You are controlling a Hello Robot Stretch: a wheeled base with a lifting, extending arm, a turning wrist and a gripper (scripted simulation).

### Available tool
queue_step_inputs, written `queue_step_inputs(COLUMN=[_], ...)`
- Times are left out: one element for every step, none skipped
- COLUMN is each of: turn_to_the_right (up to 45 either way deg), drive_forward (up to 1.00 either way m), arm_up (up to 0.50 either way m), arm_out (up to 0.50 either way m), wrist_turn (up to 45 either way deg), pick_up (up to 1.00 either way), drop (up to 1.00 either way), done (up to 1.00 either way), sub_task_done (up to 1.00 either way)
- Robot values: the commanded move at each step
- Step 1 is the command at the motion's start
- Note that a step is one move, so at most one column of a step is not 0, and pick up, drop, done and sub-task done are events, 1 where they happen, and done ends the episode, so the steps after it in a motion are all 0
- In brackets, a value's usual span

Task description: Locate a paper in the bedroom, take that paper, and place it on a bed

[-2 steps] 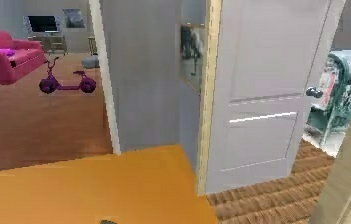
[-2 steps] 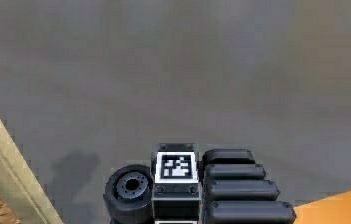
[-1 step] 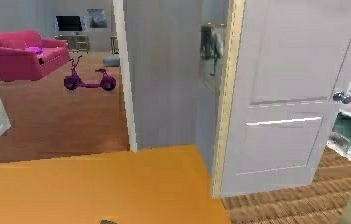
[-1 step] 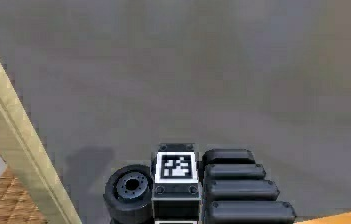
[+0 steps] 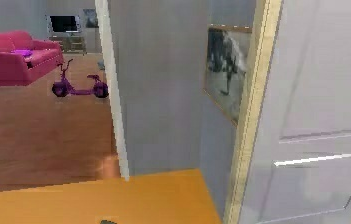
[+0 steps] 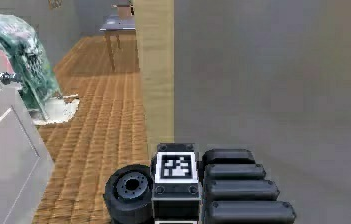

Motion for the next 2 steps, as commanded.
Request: queue_step_inputs(turn_to_the_right=[45.0, 21.0], drive_forward=[0.00, 0.00], arm_up=[0.00, 0.00], arm_out=[0.00, 0.00], wrist_turn=[0.0, 0.0], pick_up=[0.00, 0.00], drop=[0.00, 0.00], done=[0.00, 0.00], sub_task_done=[0.00, 0.00])
